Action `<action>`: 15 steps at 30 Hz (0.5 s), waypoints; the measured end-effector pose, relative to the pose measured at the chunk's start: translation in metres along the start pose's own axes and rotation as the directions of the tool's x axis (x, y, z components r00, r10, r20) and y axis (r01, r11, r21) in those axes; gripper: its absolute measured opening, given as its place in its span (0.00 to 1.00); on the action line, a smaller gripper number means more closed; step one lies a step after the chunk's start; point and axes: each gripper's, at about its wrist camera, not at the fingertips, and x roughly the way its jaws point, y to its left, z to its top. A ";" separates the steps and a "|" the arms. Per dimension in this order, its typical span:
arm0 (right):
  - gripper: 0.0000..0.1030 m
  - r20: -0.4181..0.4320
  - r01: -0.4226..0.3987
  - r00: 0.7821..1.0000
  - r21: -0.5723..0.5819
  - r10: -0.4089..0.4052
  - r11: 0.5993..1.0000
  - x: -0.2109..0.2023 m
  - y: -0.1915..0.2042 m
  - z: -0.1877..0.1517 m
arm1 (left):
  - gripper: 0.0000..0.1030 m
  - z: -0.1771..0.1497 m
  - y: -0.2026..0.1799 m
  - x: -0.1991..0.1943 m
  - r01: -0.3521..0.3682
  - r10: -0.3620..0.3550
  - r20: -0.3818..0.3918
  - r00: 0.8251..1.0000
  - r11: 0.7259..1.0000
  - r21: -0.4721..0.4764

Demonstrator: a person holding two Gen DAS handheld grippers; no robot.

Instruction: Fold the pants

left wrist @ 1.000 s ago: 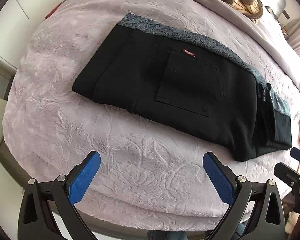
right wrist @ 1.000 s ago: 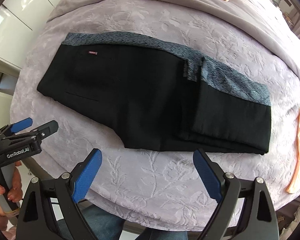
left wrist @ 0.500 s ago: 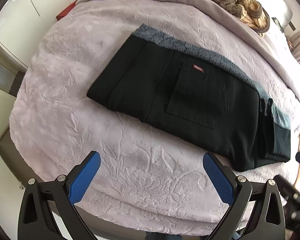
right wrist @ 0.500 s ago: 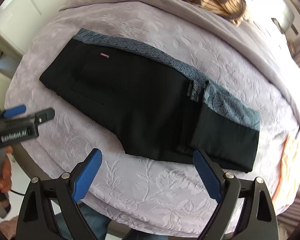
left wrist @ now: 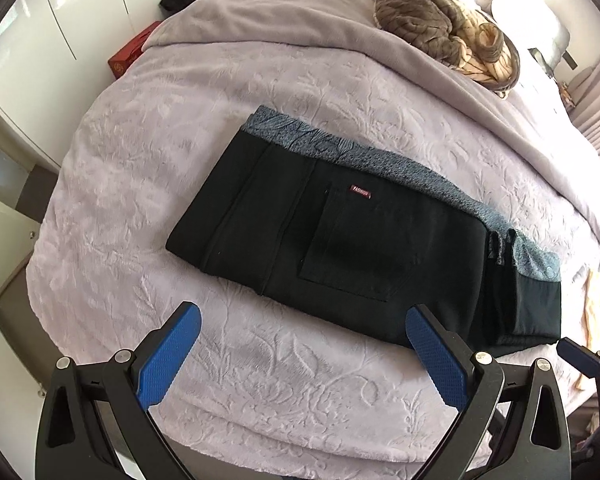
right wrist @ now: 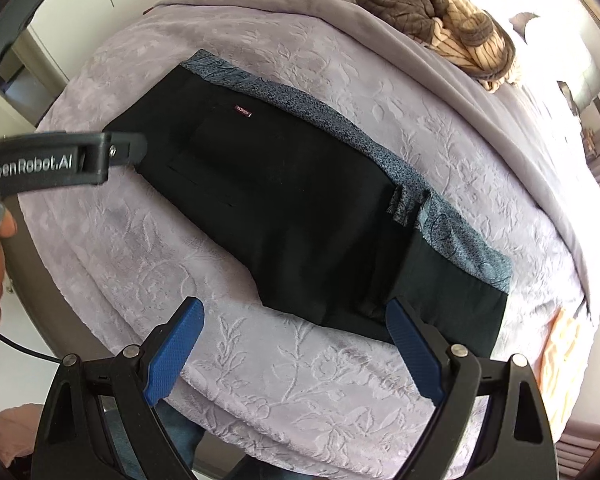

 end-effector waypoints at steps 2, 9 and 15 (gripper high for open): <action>0.91 0.004 0.007 1.000 -0.009 -0.007 1.000 -0.001 0.001 0.000 | 1.00 0.000 -0.001 -0.001 -0.002 0.002 0.002 1.000 1.000 0.003; 0.91 0.021 0.066 0.998 -0.068 -0.065 0.995 -0.003 0.008 0.001 | 1.00 -0.001 -0.002 -0.004 -0.026 0.026 0.011 1.000 1.000 0.014; 0.91 0.028 0.062 0.998 -0.103 -0.060 0.993 -0.004 0.016 0.001 | 1.00 0.002 0.000 -0.008 -0.037 0.037 0.020 0.999 0.999 0.012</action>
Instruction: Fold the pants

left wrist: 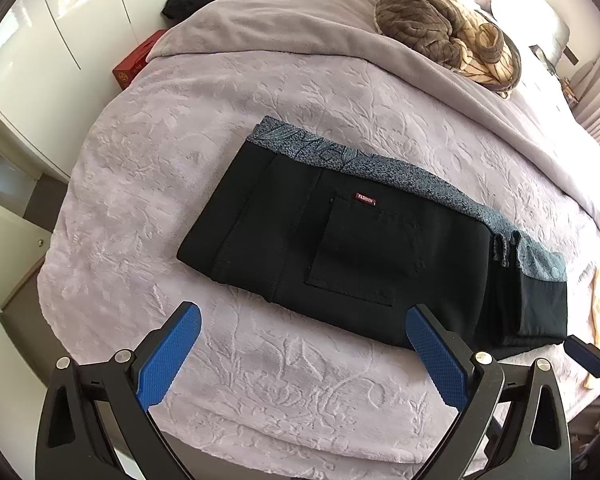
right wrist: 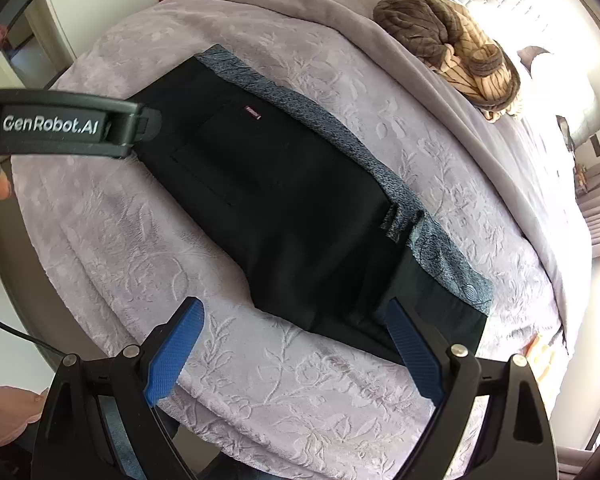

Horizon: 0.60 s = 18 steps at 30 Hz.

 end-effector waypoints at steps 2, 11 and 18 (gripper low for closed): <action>0.91 0.001 0.004 1.000 -0.010 -0.004 1.000 0.000 0.003 0.000 | 1.00 0.000 0.000 -0.001 -0.004 0.004 0.005 1.000 1.000 0.002; 0.91 -0.012 0.011 1.000 -0.021 -0.011 1.000 0.001 0.004 0.000 | 1.00 0.000 -0.001 -0.002 -0.011 0.011 0.005 1.000 1.000 0.010; 0.91 -0.024 -0.017 1.000 -0.030 0.017 0.999 0.002 0.009 -0.002 | 1.00 0.000 -0.001 -0.003 -0.021 0.021 0.010 1.000 1.000 0.019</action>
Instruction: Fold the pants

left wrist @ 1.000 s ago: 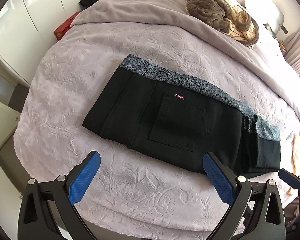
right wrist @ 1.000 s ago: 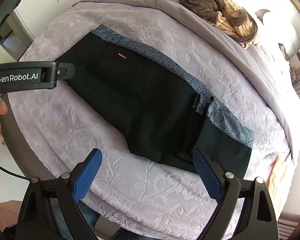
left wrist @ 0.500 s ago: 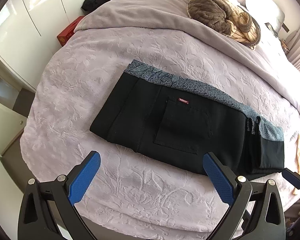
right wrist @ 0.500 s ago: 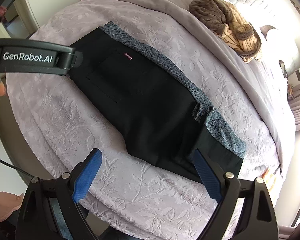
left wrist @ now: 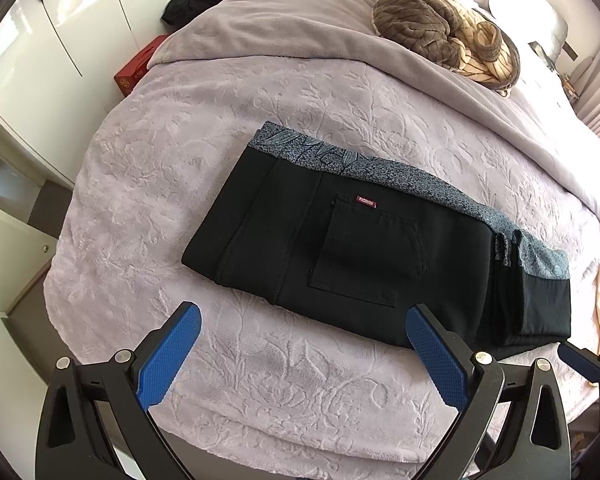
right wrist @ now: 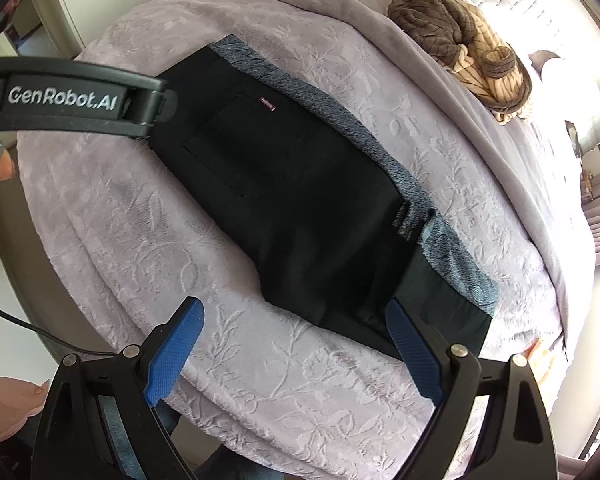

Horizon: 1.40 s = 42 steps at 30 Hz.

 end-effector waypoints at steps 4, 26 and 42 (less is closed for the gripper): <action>0.91 -0.009 -0.029 1.000 0.014 0.030 0.999 0.003 0.000 -0.002 | 1.00 0.000 -0.005 -0.003 -0.050 0.049 0.018 0.999 0.998 0.040; 0.91 -0.097 -0.122 0.984 0.234 0.148 0.964 0.031 -0.042 -0.022 | 1.00 0.001 -0.024 0.012 -0.100 0.105 -0.039 0.994 0.987 0.124; 0.91 -0.092 -0.111 0.987 0.225 0.135 0.968 0.034 -0.047 -0.018 | 1.00 0.002 -0.026 0.019 -0.085 0.092 -0.060 0.994 0.990 0.110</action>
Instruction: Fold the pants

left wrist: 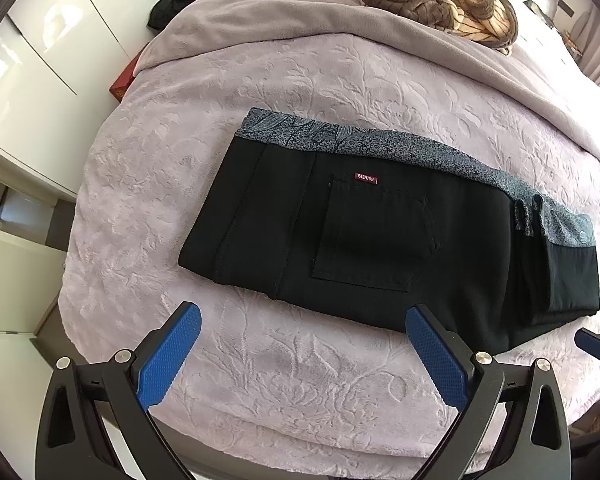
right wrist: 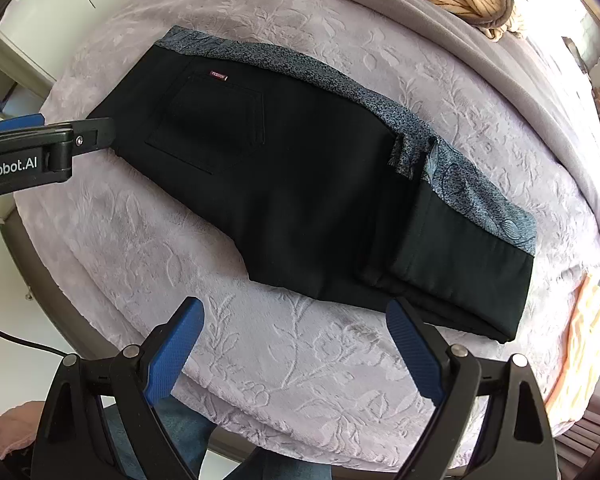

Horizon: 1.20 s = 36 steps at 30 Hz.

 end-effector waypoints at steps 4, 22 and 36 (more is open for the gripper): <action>0.91 -0.004 -0.012 1.000 0.012 0.012 1.000 0.001 -0.002 0.000 | 1.00 0.000 -0.003 0.001 0.000 0.000 -0.003 1.000 1.000 0.005; 0.91 -0.013 -0.014 1.000 0.029 0.014 0.999 0.006 -0.010 0.000 | 1.00 0.003 0.005 0.021 0.121 -0.123 -0.034 0.992 0.991 -0.057; 0.92 0.132 -0.245 0.967 0.271 0.216 0.931 0.065 -0.082 0.023 | 1.00 -0.010 0.090 0.085 0.373 -0.372 0.075 0.925 0.857 -0.356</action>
